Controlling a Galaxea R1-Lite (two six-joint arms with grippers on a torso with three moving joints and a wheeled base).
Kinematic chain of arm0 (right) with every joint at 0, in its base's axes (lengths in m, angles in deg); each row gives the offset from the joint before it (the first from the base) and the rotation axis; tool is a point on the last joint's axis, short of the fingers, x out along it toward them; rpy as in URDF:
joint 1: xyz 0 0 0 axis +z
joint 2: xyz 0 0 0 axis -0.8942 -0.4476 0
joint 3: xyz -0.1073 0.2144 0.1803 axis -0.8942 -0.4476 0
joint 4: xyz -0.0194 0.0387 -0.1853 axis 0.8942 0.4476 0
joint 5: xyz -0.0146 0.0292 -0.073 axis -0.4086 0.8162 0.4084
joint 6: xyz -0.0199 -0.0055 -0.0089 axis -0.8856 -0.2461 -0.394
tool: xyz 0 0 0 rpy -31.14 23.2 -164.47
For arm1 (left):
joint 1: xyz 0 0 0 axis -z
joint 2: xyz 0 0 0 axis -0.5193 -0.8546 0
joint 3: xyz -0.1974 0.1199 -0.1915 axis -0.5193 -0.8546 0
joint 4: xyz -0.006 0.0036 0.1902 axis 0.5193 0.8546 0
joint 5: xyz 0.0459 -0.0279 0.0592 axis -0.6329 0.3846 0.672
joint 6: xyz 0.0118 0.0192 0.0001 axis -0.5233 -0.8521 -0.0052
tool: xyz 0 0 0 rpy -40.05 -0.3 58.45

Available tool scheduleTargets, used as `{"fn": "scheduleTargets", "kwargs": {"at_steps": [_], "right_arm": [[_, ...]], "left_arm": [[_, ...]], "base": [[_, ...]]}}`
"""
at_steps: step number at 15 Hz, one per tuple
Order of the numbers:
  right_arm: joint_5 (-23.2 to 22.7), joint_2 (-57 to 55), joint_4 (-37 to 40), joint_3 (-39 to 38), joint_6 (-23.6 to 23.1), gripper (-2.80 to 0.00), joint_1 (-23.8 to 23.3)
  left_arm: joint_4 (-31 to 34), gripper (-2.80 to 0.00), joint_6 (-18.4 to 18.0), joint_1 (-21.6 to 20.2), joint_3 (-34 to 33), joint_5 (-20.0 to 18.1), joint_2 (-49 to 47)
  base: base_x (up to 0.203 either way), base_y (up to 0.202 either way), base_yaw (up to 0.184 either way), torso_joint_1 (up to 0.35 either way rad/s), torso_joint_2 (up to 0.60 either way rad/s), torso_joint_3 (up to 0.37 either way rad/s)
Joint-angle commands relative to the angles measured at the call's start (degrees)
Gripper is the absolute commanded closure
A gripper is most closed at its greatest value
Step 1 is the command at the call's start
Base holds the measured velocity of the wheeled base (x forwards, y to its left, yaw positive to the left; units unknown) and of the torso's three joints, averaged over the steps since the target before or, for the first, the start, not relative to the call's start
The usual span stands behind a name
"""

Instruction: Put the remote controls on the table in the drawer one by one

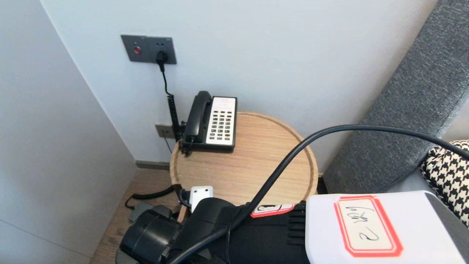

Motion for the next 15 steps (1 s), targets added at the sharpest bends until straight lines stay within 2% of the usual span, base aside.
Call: {"fn": "scheduleTargets", "kwargs": {"at_steps": [1,15], "right_arm": [[1.8,-0.2,0.2,-0.1,0.3,0.00,0.0],[2.2,-3.9,-4.3,0.0,0.0,0.00,0.1]], "left_arm": [[0.0,0.00,0.0,0.0,-0.7,0.0,0.0],[0.0,0.00,0.0,0.0,-0.7,0.0,0.0]], "base": [[0.000,0.000,0.000,0.000,0.00,0.000],[0.000,0.000,0.000,0.000,0.00,0.000]]}}
